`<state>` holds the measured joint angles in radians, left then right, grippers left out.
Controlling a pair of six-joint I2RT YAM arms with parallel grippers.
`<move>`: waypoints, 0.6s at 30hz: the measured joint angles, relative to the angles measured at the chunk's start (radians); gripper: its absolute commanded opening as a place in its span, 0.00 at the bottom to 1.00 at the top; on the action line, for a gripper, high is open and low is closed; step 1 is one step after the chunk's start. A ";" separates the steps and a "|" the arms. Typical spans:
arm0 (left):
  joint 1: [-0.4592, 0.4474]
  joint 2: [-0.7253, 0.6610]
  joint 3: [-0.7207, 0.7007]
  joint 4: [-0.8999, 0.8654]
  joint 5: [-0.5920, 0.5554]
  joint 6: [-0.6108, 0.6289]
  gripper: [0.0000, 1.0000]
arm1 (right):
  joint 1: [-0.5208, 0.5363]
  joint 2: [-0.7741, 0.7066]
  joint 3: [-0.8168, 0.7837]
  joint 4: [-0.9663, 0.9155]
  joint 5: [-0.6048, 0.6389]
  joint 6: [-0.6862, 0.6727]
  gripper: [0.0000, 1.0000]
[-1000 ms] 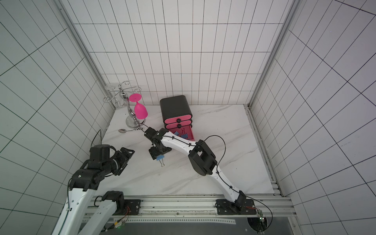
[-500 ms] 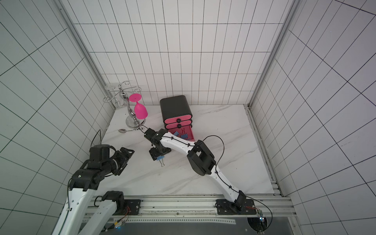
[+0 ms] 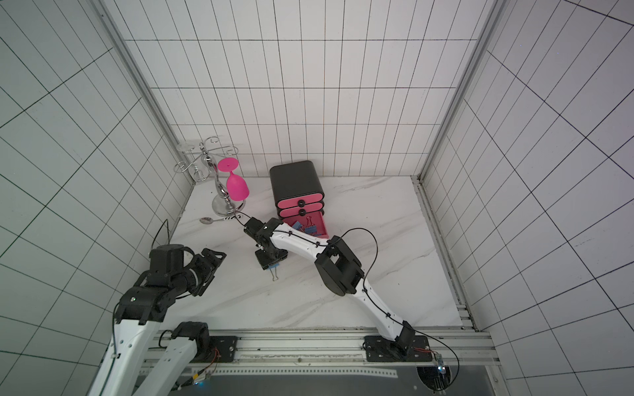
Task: Put the binder clips in the drawer according to color
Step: Pick up the binder clip at the center of the board, then place the binder clip in the drawer.
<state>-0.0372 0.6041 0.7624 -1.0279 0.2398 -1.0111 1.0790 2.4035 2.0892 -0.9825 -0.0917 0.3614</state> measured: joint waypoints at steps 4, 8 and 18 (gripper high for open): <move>0.000 0.018 0.000 0.019 0.003 -0.007 0.87 | -0.033 -0.101 -0.103 0.019 -0.001 0.022 0.42; 0.000 0.057 -0.003 0.056 0.019 -0.018 0.86 | -0.106 -0.235 -0.195 0.061 -0.006 0.053 0.41; -0.034 0.253 0.020 0.171 0.081 -0.025 0.86 | -0.350 -0.478 -0.414 0.267 -0.055 0.244 0.41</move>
<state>-0.0715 0.8574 0.7826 -0.8574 0.3206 -1.0363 0.7288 1.9251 1.6749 -0.7151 -0.1467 0.6052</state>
